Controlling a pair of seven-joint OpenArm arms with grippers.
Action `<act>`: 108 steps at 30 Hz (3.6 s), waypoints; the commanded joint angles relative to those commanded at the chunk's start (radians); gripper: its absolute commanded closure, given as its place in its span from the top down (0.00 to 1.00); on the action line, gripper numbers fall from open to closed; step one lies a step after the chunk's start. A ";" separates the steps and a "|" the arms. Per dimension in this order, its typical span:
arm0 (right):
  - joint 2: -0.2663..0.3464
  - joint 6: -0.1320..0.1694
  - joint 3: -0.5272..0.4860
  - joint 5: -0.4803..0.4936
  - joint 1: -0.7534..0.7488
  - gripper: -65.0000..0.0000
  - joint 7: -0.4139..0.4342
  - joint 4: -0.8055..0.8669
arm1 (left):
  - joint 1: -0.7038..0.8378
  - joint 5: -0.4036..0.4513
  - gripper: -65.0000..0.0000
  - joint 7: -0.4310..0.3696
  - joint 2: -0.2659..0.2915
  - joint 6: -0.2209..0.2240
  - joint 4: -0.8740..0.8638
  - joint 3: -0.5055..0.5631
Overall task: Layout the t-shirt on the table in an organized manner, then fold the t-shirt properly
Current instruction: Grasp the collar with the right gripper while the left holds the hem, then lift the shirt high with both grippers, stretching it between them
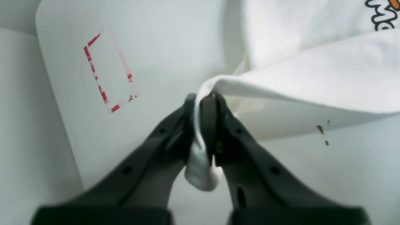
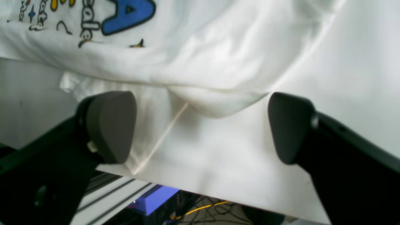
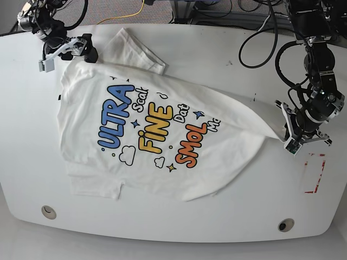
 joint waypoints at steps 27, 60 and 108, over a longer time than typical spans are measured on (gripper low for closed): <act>-0.018 0.000 -0.011 0.003 0.089 0.40 0.000 -0.190 | 0.000 0.000 0.00 0.000 0.000 0.000 0.000 0.002; 0.143 0.000 -0.009 0.005 0.226 0.00 -0.120 0.222 | -0.137 -0.003 0.00 0.000 0.005 0.000 0.115 0.000; 0.712 0.000 -0.580 0.121 1.372 0.00 -0.164 -0.457 | -1.192 -0.008 0.00 0.112 0.117 0.093 -0.189 0.077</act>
